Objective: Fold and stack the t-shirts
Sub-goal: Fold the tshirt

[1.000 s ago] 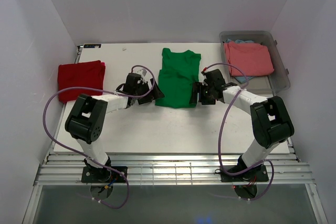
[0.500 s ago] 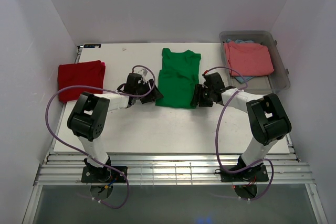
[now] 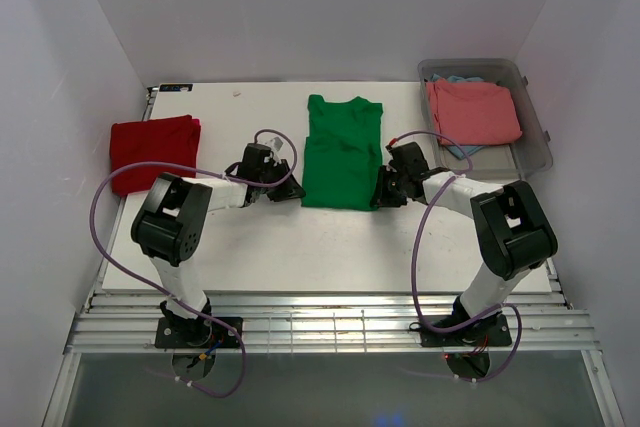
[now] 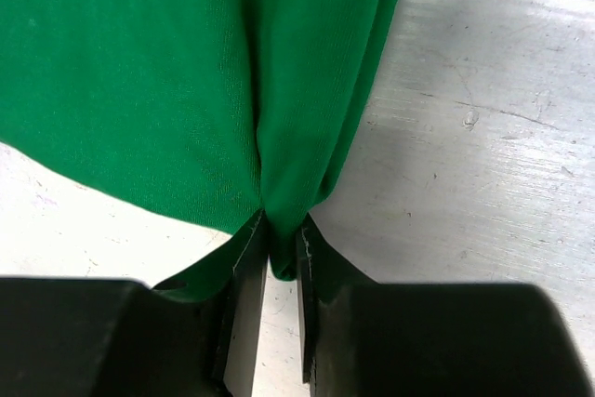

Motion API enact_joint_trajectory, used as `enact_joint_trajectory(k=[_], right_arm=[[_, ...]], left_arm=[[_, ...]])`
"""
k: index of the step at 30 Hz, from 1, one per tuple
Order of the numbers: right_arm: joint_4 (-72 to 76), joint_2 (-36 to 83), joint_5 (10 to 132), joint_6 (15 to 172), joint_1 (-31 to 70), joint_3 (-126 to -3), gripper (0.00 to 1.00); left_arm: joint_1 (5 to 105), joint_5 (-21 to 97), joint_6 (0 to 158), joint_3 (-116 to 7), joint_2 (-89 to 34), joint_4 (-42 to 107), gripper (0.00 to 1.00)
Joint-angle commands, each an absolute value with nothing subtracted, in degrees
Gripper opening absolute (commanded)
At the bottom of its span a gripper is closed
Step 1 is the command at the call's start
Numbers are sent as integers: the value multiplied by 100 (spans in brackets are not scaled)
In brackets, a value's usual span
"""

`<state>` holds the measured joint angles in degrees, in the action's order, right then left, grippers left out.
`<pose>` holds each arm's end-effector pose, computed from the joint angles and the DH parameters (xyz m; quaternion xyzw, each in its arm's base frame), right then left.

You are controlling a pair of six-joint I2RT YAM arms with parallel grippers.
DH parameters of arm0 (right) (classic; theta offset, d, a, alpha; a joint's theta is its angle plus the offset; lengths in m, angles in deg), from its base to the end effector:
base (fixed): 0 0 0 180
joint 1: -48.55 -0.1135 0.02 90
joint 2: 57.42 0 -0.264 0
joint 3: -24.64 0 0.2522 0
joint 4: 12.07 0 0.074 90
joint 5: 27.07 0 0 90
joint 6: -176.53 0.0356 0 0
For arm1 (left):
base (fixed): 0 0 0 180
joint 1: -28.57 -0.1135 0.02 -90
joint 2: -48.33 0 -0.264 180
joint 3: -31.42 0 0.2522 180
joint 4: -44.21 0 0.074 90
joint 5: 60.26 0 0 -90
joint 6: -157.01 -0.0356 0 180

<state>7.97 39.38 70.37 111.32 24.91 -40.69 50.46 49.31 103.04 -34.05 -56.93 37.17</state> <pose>0.3045 0.1383 0.1584 -0.0119 0.9423 0.1908 0.2748 0.3267 -0.1441 0.1284 -0.0507 0.9171 -0.3138 0.2407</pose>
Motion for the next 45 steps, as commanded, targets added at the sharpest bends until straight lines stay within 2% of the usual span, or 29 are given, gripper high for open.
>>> enact_joint_trajectory(k=[1,10,26,30,31,33,34,36,45], right_arm=[[1092,3812,6890,10982,2499,-3957,22],[1293,3900,6820,10868,2499,-4212,21],[1223,3935,6917,10947,2499,-4186,20],[1232,3909,6908,10947,2499,-4168,19],[1223,3909,6908,10946,2499,-4168,19],[1223,3909,6890,10973,2499,-4151,17],[1215,3909,6899,10982,2499,-4125,13],[1206,3900,6978,10956,2491,-4080,8],[1469,2856,6864,10762,2342,-3264,8]], left_arm=[[5150,4829,10172,-3209,-5925,3230,29],[5256,4785,10199,-3033,-5802,3071,56],[5924,4460,10498,-2866,-5969,2922,54],[5950,4267,10384,-2963,-6039,2694,38],[5950,4231,10348,-2998,-6057,2624,28],[5950,4143,10278,-3033,-6092,2500,15],[5950,4082,10252,-3025,-6101,2491,2],[5950,4064,10243,-2955,-6110,2509,0],[6319,3809,10181,-2016,-5399,2360,0]])
